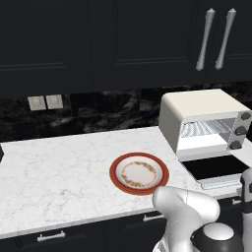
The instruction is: Pick up the kebab skewer and baguette bread, and place them inside the toaster oven. Close the toaster oven door and start by setting the timer.
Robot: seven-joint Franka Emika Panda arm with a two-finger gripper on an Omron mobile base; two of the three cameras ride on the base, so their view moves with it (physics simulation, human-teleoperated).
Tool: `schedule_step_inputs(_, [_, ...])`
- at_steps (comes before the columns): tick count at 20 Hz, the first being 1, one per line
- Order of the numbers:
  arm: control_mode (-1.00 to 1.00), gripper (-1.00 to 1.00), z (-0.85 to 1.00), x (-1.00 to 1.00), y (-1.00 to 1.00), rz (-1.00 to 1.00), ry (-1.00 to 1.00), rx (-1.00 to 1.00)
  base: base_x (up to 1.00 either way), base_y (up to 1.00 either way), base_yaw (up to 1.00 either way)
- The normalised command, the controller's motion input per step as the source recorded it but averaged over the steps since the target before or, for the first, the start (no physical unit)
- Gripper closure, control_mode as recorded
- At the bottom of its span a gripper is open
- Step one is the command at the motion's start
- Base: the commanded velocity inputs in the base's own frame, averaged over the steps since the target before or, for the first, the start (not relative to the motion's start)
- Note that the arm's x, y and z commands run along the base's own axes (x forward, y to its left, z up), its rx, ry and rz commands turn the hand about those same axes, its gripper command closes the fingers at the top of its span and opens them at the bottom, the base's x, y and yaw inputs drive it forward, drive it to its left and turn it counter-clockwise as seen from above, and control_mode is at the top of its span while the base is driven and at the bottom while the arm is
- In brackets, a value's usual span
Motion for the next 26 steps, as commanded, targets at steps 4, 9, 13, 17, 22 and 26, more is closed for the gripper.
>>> schedule_step_inputs(4, [-1.00,-1.00,-0.41,0.02,0.00,0.16,-0.05,0.08,0.00,0.00,0.00])
schedule_step_inputs(9, [-1.00,-1.00,-0.30,0.15,-0.08,0.05,-0.08,0.11,0.00,0.00,0.00])
schedule_step_inputs(13, [-1.00,-1.00,-0.05,0.27,-0.14,0.00,-0.12,0.16,0.00,0.00,0.00])
schedule_step_inputs(17, [-1.00,-1.00,0.00,0.09,-0.08,0.00,-0.12,0.08,0.00,0.00,0.00])
schedule_step_inputs(22, [-1.00,-1.00,-0.06,0.11,0.00,0.00,-0.03,0.01,0.00,0.00,0.00])
schedule_step_inputs(26, [-1.00,-1.00,-0.15,0.25,0.00,0.00,0.00,0.00,0.00,0.00,0.00])
